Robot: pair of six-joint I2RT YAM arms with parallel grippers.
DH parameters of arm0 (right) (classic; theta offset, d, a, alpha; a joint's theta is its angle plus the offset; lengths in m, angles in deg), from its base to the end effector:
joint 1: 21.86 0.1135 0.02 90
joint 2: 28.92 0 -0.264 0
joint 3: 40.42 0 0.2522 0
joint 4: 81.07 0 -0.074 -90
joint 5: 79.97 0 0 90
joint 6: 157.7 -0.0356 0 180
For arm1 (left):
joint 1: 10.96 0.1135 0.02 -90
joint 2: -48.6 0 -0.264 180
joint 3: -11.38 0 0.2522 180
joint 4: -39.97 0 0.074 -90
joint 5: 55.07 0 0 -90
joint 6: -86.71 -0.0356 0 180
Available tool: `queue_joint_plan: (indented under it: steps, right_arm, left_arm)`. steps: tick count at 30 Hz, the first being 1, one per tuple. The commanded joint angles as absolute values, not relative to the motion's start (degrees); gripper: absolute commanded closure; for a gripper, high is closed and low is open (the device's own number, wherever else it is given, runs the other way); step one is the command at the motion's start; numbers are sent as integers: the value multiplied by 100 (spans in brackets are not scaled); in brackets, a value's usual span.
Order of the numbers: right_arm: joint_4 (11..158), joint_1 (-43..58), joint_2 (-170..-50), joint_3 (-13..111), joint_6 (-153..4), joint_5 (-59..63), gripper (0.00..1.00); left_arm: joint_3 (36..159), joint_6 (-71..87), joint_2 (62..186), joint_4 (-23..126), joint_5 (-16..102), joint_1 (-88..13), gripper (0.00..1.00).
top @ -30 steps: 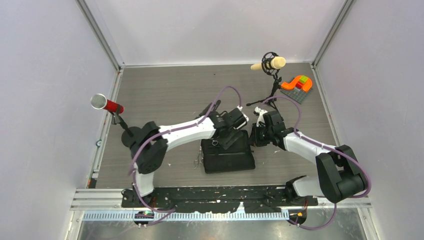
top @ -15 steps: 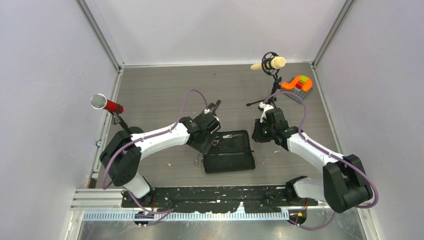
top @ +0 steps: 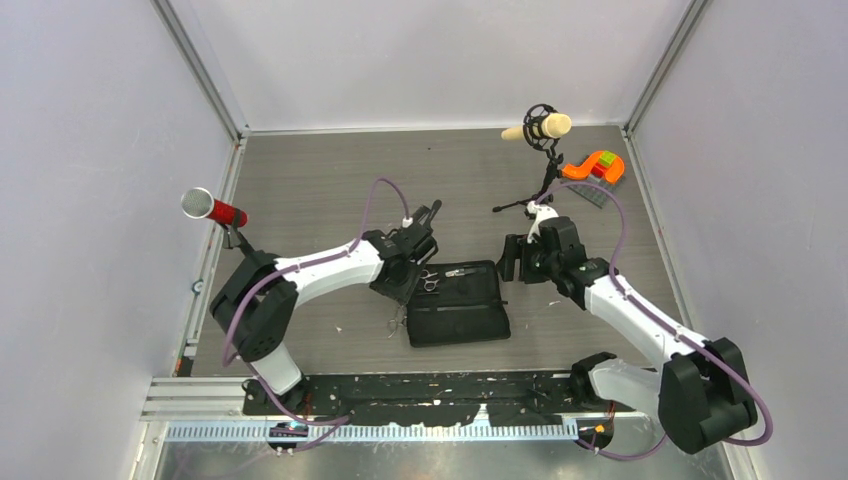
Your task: Sort the hair-cutting tools
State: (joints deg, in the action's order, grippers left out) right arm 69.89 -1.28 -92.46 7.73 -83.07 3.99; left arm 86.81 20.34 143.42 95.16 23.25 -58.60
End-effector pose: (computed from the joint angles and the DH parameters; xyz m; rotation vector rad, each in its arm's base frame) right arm 0.2081 0.0821 0.2063 -0.1610 2.3767 0.4282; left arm 0.2135 -0.2235 0.1879 0.5455 2.7520 0.0119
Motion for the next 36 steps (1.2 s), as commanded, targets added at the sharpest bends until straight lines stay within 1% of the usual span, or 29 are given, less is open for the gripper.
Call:
queue_joint_plan:
  steps: [1,2,4,9,15,22,26,27,29,30,32,36]
  right_arm:
    - [6975,-111,-8883,806,-8395,713,20]
    - [6939,-111,-8758,823,-8407,757,17]
    - [6846,-111,-8561,875,-8409,892,14]
    - [6598,-111,-8177,1008,-8376,1257,12]
    - [6385,-111,-7893,1060,-8341,1303,12]
    - [6383,-111,-7723,1023,-8350,1328,11]
    - [6565,-111,-7576,990,-8427,1308,10]
    - [6610,-111,-7467,942,-8487,1319,8]
    - [6723,-111,-7345,852,-8621,1408,0]
    - [6757,-111,-7266,825,-8654,1412,3]
    - [6861,-111,-7174,727,-8602,1271,4]
    - [7085,-110,-7216,537,-8583,774,4]
  left_arm:
    - [8663,2055,14462,9297,2396,-5842,55]
    - [8670,2045,14492,9286,2421,-5838,55]
    - [8698,2037,14527,9264,2487,-5833,55]
    - [8814,2010,14690,9226,2551,-5817,54]
    - [9022,1969,15058,9389,2482,-5769,53]
    - [8987,1956,15293,9346,2579,-5636,54]
    - [8855,1964,15218,9270,2653,-5495,67]
    - [8801,1965,15169,9253,2650,-5460,70]
    - [8667,1960,15047,9233,2645,-5388,75]
    - [8601,1956,14967,9232,2663,-5356,78]
    - [8401,1962,14729,9211,2676,-5297,87]
    - [8075,2045,14272,9141,2745,-5159,100]
